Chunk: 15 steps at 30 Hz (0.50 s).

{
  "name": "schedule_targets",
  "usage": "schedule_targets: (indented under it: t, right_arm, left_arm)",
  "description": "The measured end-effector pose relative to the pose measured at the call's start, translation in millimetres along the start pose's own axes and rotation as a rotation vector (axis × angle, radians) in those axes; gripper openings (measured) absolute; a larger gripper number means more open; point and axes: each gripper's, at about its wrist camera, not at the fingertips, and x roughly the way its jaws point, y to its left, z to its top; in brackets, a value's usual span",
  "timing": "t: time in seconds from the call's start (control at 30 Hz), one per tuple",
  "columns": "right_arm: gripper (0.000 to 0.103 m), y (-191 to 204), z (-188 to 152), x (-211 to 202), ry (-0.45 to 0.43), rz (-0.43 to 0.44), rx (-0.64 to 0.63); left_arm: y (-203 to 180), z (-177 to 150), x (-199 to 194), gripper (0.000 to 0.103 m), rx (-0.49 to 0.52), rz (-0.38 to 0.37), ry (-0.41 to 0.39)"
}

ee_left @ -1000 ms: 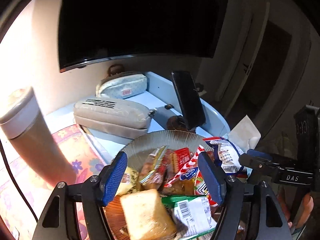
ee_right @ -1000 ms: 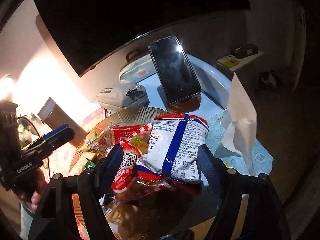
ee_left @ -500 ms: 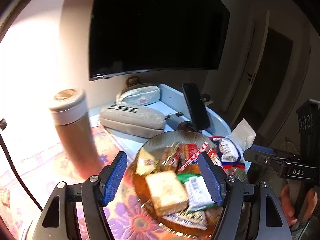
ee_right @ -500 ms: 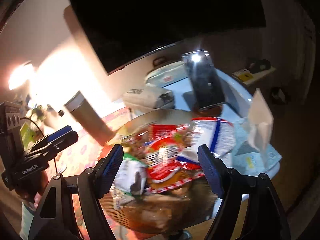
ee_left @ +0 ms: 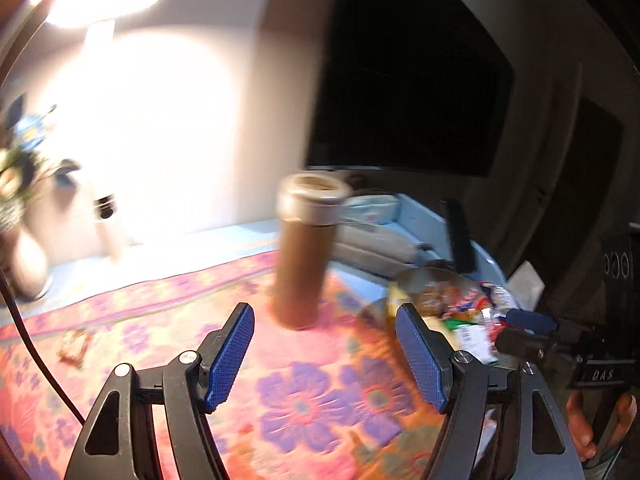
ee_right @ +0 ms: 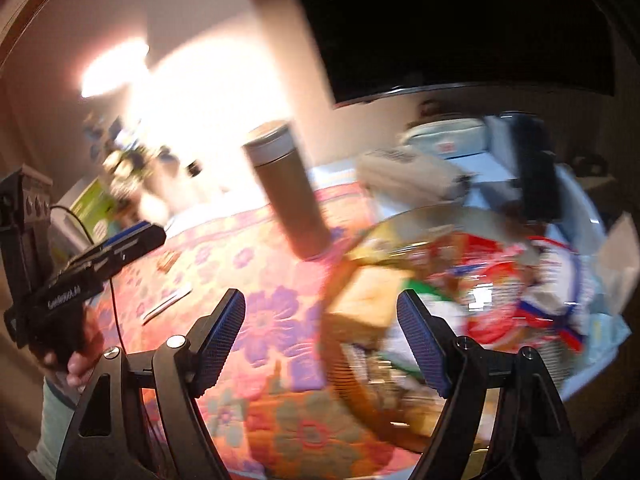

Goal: Organize snacks
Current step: 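Move both grippers back to the remaining snacks on the bed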

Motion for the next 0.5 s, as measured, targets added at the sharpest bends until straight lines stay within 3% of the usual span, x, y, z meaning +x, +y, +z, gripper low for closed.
schedule_targets:
  t: [0.17, 0.4, 0.5]
  right_arm:
    - [0.078, 60, -9, 51, 0.11, 0.104, -0.08]
    - [0.078, 157, -49, 155, 0.362, 0.319, -0.155]
    - [0.074, 183, -54, 187, 0.406, 0.371, -0.143]
  left_arm:
    - [65, -11, -27, 0.071, -0.06, 0.128, -0.01]
    - [165, -34, -52, 0.071, -0.159, 0.332, -0.024]
    - [206, -45, -48, 0.071, -0.17, 0.403, 0.004]
